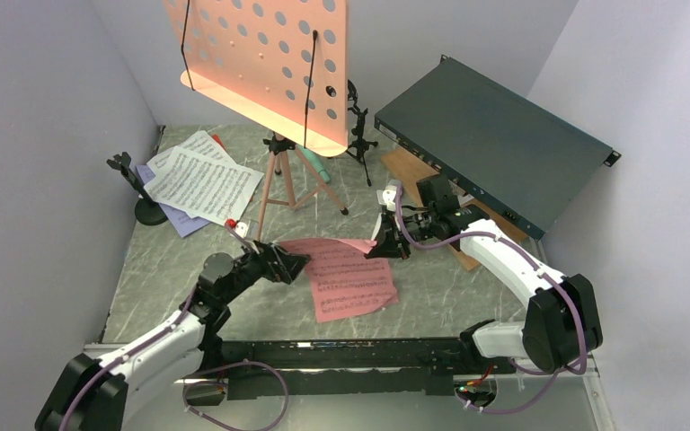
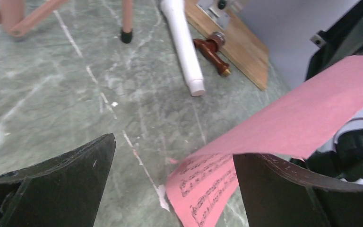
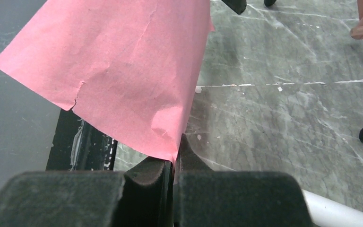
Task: Pack up the instrument practice props
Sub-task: Place the sheet music at the center of the board.
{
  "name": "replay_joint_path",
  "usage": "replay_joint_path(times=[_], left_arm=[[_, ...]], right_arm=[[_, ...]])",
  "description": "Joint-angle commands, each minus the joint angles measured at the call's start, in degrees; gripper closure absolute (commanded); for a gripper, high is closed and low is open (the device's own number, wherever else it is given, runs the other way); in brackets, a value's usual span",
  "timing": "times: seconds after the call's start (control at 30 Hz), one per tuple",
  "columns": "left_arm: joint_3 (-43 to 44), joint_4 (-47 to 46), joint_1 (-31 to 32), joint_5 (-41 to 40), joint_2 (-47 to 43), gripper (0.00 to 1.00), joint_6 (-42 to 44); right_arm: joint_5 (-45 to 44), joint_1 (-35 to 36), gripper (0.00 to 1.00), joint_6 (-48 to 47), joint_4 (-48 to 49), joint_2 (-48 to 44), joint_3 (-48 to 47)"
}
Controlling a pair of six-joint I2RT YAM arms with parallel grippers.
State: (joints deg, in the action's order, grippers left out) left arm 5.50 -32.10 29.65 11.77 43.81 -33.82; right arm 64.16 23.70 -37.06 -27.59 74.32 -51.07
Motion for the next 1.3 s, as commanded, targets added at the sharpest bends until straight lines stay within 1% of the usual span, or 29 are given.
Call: replay_joint_path(times=[0.0, 0.03, 0.13, 0.2, 0.37, 0.4, 0.47, 0.5, 0.53, 0.57, 0.6, 0.7, 0.83, 0.97, 1.03, 1.13, 1.27], left_arm=[[0.1, -13.7, -1.5, 11.7, 3.9, 0.01, -3.4], [-0.1, -15.5, -1.7, 12.6, 4.8, 0.02, -3.8], [-0.3, -20.9, -2.0, 16.1, 7.9, 0.13, -4.8], [0.1, -22.8, -2.1, 17.8, 9.4, 0.21, -4.9], [0.7, -24.7, -2.2, 19.9, 11.7, 0.44, -5.3], [0.7, -24.6, -2.2, 19.9, 11.7, 0.51, -5.3], [0.8, -23.2, -2.2, 19.8, 11.2, 0.6, -5.1], [1.0, -21.9, -2.2, 19.6, 10.7, 0.76, -4.8], [1.2, -19.9, -2.3, 18.9, 10.1, 0.88, -4.7], [1.5, -18.4, -2.3, 18.4, 9.3, 0.97, -4.3], [1.5, -17.4, -2.2, 18.3, 8.6, 1.0, -4.1], [1.0, -16.5, -2.3, 16.6, 5.8, 1.0, -5.0], [3.2, -6.4, -2.3, 15.1, 0.2, 1.0, -2.9], [4.7, 2.5, -2.3, 13.6, -5.8, 1.0, -1.2], [6.0, 7.2, -2.3, 12.5, -8.5, 1.0, -0.5], [8.0, 14.3, -2.3, 10.6, -11.8, 1.0, 0.3], [11.5, 24.5, -2.3, 5.5, -14.9, 1.0, 0.7]], right_arm=[[4.3, -0.1, 1.0, -2.3, -1.2, 0.6, -2.5], [4.4, -0.1, 1.0, -2.3, -1.2, 0.6, -2.5], [4.1, -0.2, 1.0, -1.6, -0.5, 0.6, -2.4], [3.9, -0.2, 1.0, -1.1, -0.1, 0.6, -2.2], [2.7, -0.1, 1.0, 1.2, 1.7, 0.6, -1.9], [2.4, -0.2, 1.0, 1.7, 2.2, 0.6, -1.9], [1.7, -0.1, 1.0, 3.2, 3.2, 0.7, -1.6], [1.4, -0.1, 1.0, 3.7, 3.6, 0.7, -1.5], [1.2, -0.2, 1.0, 3.9, 3.9, 0.7, -1.5], [1.1, -0.2, 1.0, 4.1, 4.1, 0.8, -1.4], [1.0, -0.1, 1.0, 4.3, 4.2, 0.9, -1.4], [0.6, -0.2, 1.0, 4.4, 4.3, 1.0, -1.4], [0.1, -0.2, 0.85, 4.2, 3.9, 1.4, -1.6], [-0.6, -0.2, 0.59, 4.0, 3.6, 1.3, -1.7], [-0.8, -0.2, 0.5, 4.0, 3.6, 1.1, -1.7], [-1.0, -0.2, 0.43, 4.3, 3.8, 1.0, -1.7], [-1.8, -0.3, 0.36, 5.0, 4.3, 0.9, -1.6]])
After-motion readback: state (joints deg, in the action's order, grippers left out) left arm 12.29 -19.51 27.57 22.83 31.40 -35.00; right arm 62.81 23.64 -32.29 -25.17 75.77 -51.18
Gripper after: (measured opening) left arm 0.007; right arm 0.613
